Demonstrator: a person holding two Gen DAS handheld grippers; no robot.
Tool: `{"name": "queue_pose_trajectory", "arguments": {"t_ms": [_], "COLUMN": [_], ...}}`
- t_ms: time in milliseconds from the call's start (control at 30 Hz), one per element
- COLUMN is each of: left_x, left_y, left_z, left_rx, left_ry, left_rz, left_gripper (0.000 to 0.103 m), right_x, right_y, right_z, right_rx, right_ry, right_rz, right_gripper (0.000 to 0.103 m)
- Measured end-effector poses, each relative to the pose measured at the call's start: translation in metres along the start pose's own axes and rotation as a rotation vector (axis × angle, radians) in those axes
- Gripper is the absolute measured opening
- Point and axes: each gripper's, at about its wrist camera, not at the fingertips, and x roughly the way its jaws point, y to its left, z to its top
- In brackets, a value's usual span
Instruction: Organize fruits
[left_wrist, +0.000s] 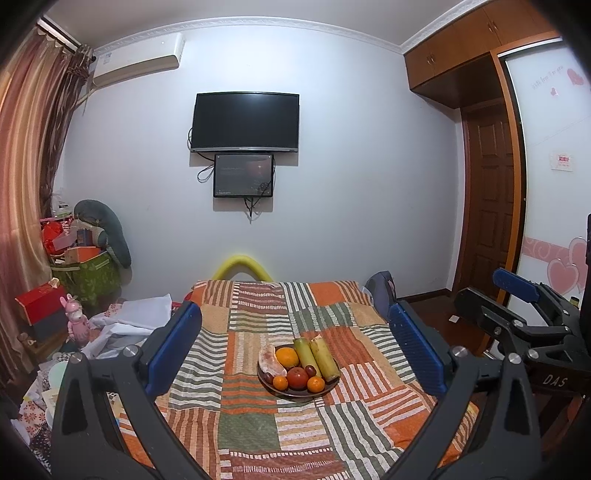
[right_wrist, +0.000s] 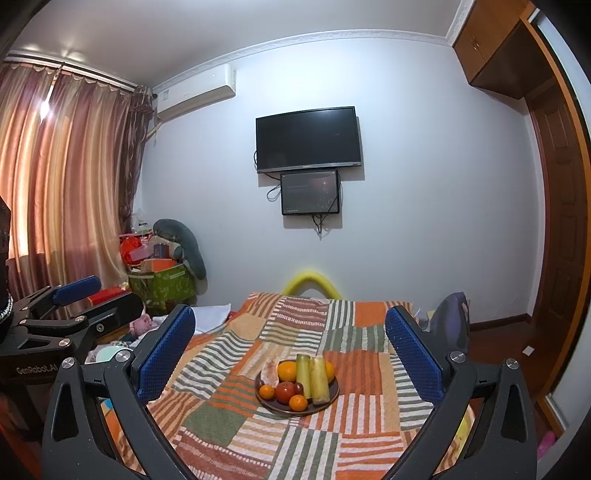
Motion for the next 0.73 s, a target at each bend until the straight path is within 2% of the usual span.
{"name": "queue_pose_trajectory", "arguments": {"t_ms": [733], "left_x": [0.0038], "left_y": [0.0001], "left_z": [-0.0032], "left_rx": [-0.013], "left_ry": [0.008], "left_rz": [-0.01], "left_gripper": [0.103], "right_x": [-0.0019], "right_y": [-0.0009], "right_z": [0.0023], "right_rx": [0.0], "right_ry": [0.009], "right_rz": [-0.02], "right_gripper": [0.103]}}
